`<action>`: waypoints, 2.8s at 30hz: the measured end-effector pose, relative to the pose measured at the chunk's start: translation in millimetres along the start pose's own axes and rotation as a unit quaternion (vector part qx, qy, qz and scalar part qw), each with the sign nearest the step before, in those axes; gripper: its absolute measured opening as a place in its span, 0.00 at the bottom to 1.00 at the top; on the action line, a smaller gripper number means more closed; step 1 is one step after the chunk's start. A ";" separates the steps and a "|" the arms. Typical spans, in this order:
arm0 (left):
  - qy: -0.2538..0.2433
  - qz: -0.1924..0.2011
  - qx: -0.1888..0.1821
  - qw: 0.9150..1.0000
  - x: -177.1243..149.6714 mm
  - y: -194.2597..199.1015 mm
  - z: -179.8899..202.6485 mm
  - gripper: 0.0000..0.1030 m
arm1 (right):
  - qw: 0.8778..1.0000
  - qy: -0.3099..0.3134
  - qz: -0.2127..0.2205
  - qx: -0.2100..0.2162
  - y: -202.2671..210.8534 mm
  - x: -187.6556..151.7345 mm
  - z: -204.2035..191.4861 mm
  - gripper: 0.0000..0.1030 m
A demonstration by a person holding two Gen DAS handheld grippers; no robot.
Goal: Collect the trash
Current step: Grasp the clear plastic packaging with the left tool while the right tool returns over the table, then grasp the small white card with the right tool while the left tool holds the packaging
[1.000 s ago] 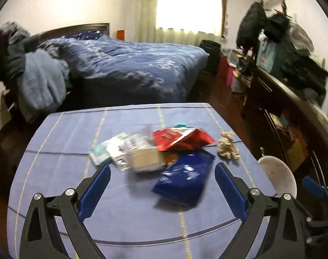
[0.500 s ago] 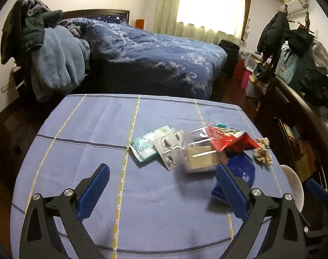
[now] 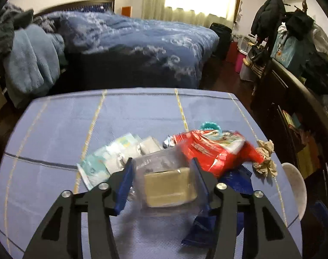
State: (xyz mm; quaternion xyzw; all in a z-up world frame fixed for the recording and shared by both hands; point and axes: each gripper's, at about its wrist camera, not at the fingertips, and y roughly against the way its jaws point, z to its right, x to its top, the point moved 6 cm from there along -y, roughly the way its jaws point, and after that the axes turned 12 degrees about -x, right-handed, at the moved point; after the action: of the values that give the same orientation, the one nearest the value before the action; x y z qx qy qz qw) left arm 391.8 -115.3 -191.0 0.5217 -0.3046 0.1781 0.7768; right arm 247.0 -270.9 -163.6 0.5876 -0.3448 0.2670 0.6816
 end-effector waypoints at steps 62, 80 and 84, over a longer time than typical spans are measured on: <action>0.085 0.162 0.123 0.975 -67.1 208.7 -189.1 0.50 | 0.982 0.135 -0.102 0.080 -66.6 -1.2 -259.6 0.62; -0.016 0.130 0.028 0.991 -46.1 170.5 -52.4 0.50 | 0.996 0.061 -0.047 0.050 6.9 -8.1 -114.4 0.55; -0.049 0.116 -0.007 0.992 -42.4 149.3 1.7 0.50 | 0.998 0.016 -0.049 0.024 15.7 -16.9 -51.6 0.55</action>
State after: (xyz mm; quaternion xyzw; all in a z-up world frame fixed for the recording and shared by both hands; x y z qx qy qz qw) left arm 270.8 -56.6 -113.7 0.4856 -0.4020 0.2396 0.7384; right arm 232.5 -216.8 -170.8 0.6159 -0.2980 0.2504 0.6850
